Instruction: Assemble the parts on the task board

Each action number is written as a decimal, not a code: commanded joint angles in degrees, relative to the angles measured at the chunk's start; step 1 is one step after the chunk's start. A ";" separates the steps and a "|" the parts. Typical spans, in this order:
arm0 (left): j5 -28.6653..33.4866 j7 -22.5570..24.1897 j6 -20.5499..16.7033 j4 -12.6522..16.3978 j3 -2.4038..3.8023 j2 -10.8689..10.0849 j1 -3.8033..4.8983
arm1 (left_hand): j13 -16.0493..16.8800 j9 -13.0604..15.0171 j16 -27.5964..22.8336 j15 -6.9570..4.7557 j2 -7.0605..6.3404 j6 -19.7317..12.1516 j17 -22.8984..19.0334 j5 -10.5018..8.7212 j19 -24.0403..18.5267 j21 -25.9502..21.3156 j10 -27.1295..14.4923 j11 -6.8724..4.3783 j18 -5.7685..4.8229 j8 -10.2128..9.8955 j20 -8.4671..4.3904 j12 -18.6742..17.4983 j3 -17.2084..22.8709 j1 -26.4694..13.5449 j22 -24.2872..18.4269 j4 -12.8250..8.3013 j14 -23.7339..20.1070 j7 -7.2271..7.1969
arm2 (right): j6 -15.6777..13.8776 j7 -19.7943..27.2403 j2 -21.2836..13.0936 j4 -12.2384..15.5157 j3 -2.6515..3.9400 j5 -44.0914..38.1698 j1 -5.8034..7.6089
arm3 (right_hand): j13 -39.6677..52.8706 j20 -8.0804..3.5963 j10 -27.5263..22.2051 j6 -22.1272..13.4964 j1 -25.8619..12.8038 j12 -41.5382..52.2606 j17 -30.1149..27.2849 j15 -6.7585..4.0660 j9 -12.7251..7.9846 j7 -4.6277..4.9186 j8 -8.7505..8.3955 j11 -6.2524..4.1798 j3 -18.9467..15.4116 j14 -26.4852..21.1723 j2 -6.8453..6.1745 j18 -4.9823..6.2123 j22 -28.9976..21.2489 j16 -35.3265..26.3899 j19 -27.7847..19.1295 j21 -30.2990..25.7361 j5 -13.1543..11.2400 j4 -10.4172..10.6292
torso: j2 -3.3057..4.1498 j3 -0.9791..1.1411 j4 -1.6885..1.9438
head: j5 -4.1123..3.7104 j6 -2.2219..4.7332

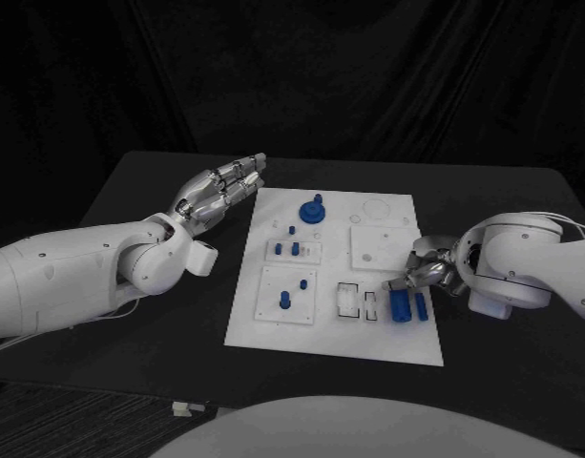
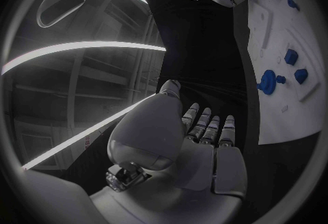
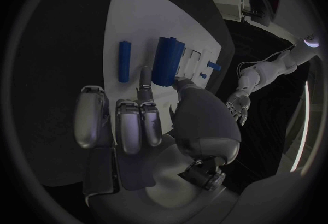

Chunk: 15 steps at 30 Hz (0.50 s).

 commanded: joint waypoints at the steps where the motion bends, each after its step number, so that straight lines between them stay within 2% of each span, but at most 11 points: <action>1: 0.02 8.77 0.75 0.03 0.06 0.13 -0.09 | 0.08 0.05 0.37 0.45 0.17 0.30 0.05 0.18 0.17 0.21 -0.16 0.34 -0.43 0.20 0.26 0.22 0.33 0.54 0.05 -0.07 0.14 0.23 | -3.14 -0.71 -0.46 0.56 0.05 4.83 0.72 | 15.09 -0.28 5.98 0.08 0.03 0.14 15.09 -0.42 0.06 -0.30 -0.15 -0.25 3.20 6.03 0.21 0.65 10.58 0.15 0.73 0.19 0.10 -2.96 | -0.05 -0.01 -0.03 | 0.06 -0.01; 6: 0.02 8.70 0.77 -0.01 0.06 0.10 -0.09 | 0.08 0.05 0.42 0.48 0.17 0.32 0.06 0.18 0.18 0.21 -0.16 0.35 -0.46 0.21 0.26 0.24 0.36 0.57 0.06 -0.09 0.15 0.29 | -4.05 -0.68 -0.73 0.89 0.05 7.03 1.69 | 15.09 -0.28 5.98 0.08 -0.17 0.14 15.09 -0.41 0.22 -0.30 -0.25 -0.24 3.42 6.03 0.22 0.64 10.59 0.15 0.76 0.20 -0.32 -2.96 | -0.04 -0.01 -0.02 | 0.16 -0.01; 15: 0.02 8.63 0.87 -0.05 0.06 0.16 -0.10 | 0.08 0.05 0.42 0.48 0.17 0.32 0.06 0.18 0.18 0.21 -0.16 0.35 -0.46 0.21 0.26 0.24 0.36 0.57 0.06 -0.09 0.15 0.29 | -4.26 -0.67 0.72 0.49 0.05 9.39 2.09 | 15.09 -0.24 5.98 -0.18 -0.73 0.14 15.09 -0.35 0.64 -0.14 -0.89 -0.14 4.10 6.03 0.14 0.63 10.60 0.15 0.82 0.12 -2.20 -3.12 | 0.01 -0.01 0.00 | -0.03 -0.01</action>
